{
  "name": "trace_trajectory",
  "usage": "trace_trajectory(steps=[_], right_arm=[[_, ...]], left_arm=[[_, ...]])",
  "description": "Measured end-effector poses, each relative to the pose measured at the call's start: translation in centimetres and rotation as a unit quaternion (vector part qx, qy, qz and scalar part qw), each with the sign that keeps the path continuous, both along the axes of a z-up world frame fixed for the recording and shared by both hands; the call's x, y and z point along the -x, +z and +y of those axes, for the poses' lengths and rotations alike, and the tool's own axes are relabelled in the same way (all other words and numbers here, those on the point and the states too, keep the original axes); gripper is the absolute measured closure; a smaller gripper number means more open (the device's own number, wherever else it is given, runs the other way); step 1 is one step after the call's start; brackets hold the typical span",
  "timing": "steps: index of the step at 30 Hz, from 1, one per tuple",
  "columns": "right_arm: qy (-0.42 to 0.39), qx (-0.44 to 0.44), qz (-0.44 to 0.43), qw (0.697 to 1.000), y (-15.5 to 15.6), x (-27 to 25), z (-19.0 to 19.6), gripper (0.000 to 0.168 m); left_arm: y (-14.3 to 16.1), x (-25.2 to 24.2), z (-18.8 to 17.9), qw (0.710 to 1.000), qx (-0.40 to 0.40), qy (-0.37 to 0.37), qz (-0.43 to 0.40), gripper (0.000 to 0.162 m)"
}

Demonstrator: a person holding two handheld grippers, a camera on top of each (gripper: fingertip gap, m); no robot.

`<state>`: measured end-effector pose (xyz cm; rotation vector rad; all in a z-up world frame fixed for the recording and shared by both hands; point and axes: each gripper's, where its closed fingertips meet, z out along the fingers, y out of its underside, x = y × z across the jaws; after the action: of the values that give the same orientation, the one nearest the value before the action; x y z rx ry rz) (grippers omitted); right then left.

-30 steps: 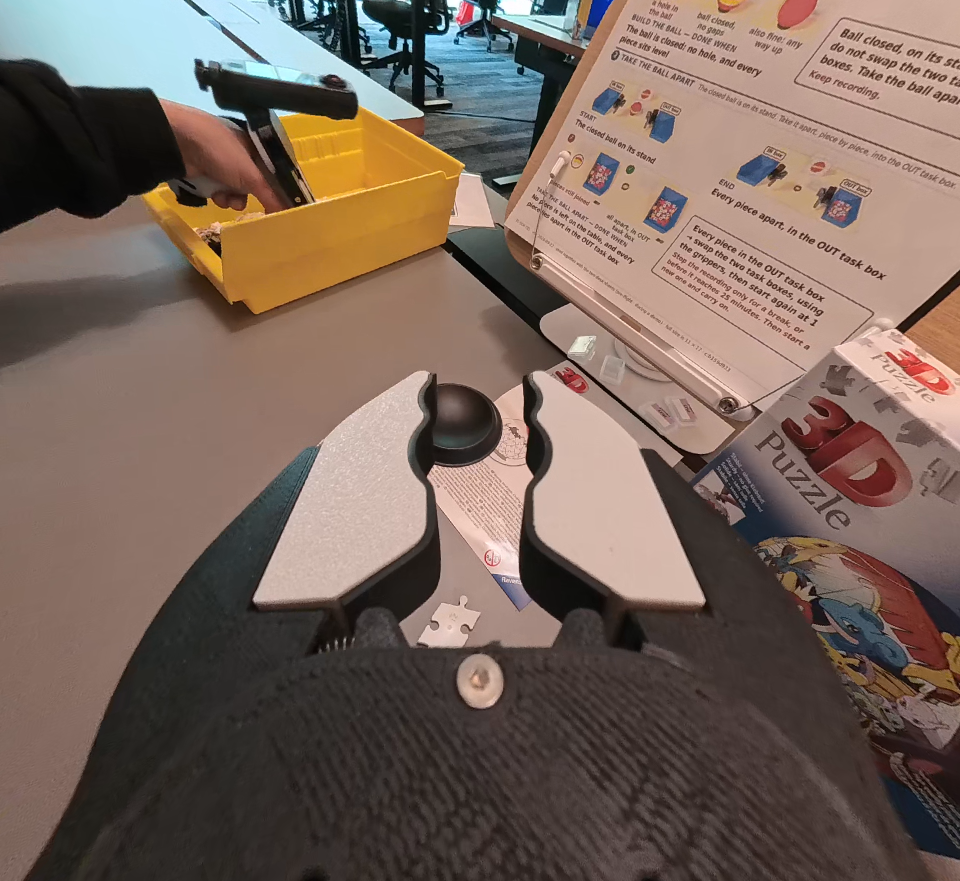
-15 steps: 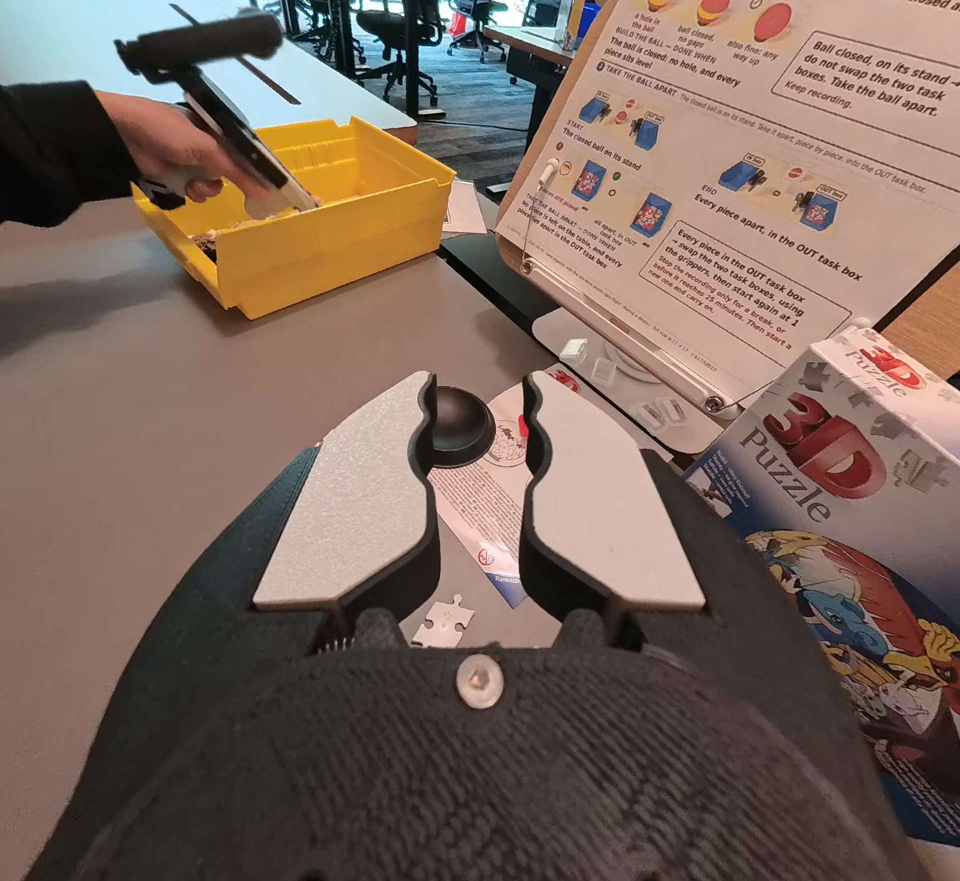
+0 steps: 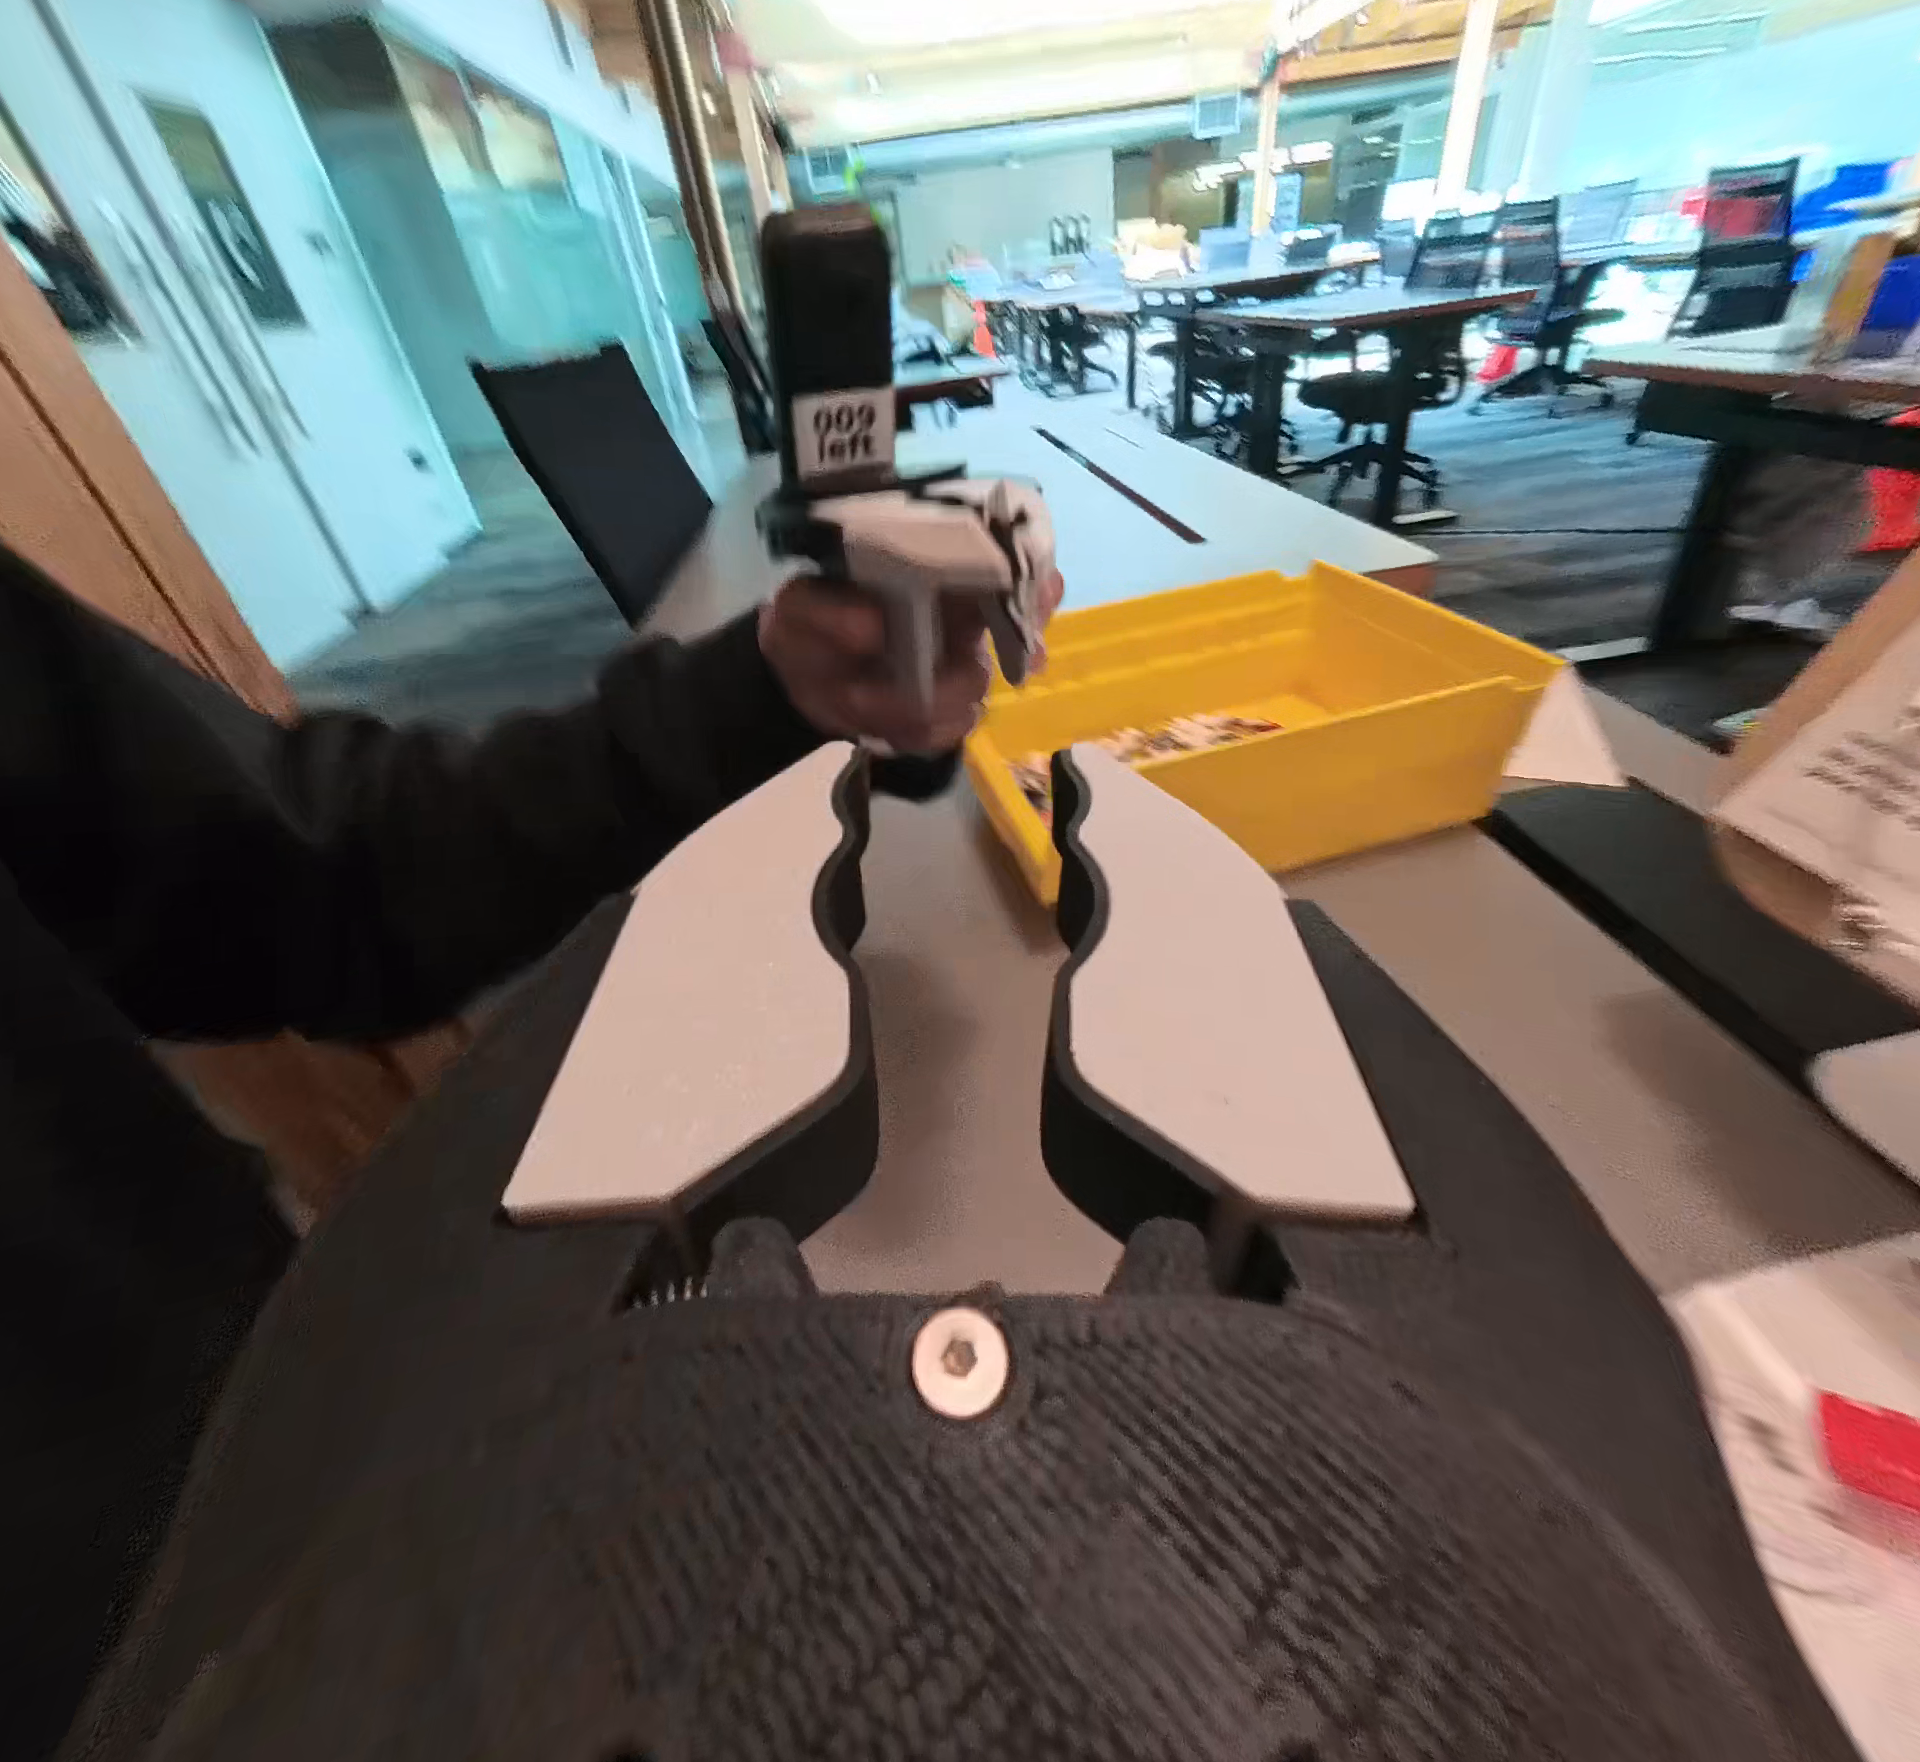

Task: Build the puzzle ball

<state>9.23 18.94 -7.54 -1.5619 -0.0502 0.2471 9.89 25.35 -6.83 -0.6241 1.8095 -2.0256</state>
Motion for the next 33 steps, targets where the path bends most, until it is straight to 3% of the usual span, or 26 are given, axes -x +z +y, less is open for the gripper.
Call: trace_trajectory(steps=[2,4,6,9,13,17,22,27,30,33], right_arm=[[0.005,-0.019,0.051,0.999,0.9,0.1,0.0,0.137],[-0.015,-0.026,0.074,0.997,1.3,-0.8,-0.4,0.139],[-0.031,-0.02,0.084,0.996,1.2,-1.5,-0.8,0.139],[-0.022,-0.003,0.099,0.995,0.8,-1.5,-1.1,0.139],[-0.016,-0.012,0.125,0.992,0.9,-1.4,-0.9,0.148],[0.006,-0.008,0.14,0.99,0.9,-0.8,-0.6,0.154],[0.024,0.003,0.15,0.988,0.5,-0.2,-0.4,0.153],[0.034,-0.004,0.171,0.985,0.4,-0.2,0.0,0.162],[0.02,0.004,0.157,0.987,-0.1,-1.0,0.0,0.166],[0.01,0.002,0.162,0.987,-0.3,-2.3,-0.8,0.166]], left_arm=[[-0.3,-0.2,-2.2,0.99,-0.101,0.058,-0.085,0.16],[-0.4,-1.1,-3.2,0.946,-0.222,0.15,-0.184,0.16],[-0.2,-1.8,-3.7,0.88,-0.326,0.231,-0.256,0.16],[0.4,-1.7,-4.9,0.783,-0.424,0.293,-0.348,0.16],[1.0,-1.5,-5.8,0.656,-0.506,0.351,-0.437,0.16],[0.6,-1.7,-5.9,0.553,-0.56,0.39,-0.478,0.16],[1.1,-1.5,-5.9,0.498,-0.575,0.419,-0.496,0.16],[0.7,-1.8,-6.0,0.464,-0.592,0.418,-0.51,0.16],[0.3,-1.9,-6.0,0.48,-0.59,0.411,-0.503,0.149],[-0.2,-2.1,-5.3,0.535,-0.571,0.408,-0.469,0.125]])
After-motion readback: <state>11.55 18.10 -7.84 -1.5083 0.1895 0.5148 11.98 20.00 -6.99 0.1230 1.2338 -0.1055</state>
